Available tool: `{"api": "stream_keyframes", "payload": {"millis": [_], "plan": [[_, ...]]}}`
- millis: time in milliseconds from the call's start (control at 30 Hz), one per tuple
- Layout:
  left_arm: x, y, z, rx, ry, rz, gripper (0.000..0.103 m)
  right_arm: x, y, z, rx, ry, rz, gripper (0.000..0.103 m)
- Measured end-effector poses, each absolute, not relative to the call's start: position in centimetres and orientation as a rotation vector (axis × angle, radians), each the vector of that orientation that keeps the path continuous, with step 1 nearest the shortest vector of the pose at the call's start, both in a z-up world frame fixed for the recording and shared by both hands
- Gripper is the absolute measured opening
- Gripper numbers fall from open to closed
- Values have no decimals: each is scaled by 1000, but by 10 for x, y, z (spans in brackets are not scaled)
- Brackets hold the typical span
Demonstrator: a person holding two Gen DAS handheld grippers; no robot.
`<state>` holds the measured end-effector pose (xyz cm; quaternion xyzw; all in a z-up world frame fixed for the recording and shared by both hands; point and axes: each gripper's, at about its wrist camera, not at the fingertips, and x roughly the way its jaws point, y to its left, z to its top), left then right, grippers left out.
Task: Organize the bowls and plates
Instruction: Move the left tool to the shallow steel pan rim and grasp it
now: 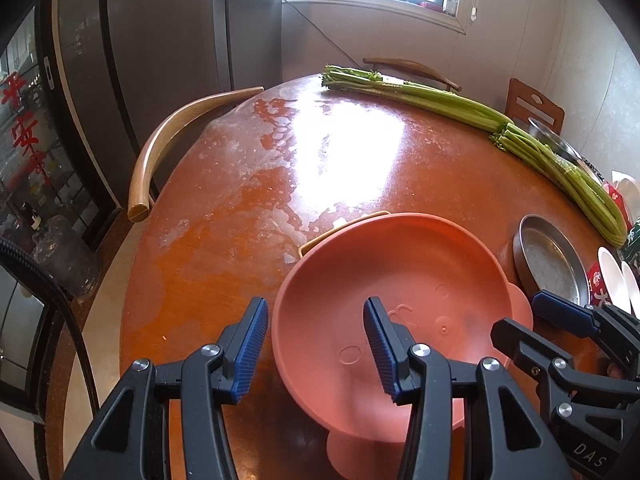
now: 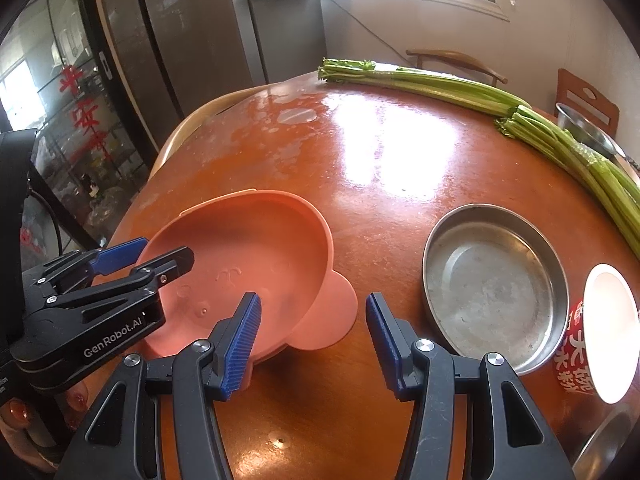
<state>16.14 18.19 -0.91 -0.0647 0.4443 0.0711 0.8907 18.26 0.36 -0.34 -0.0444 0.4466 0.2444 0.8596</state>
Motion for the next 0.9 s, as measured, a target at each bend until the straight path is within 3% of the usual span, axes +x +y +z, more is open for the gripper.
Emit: {"api": "stream_keyframes", "payload": {"millis": [900], "plan": [[168, 89, 38, 2, 876, 0, 50, 160, -113, 5, 154, 977, 347, 57]]}}
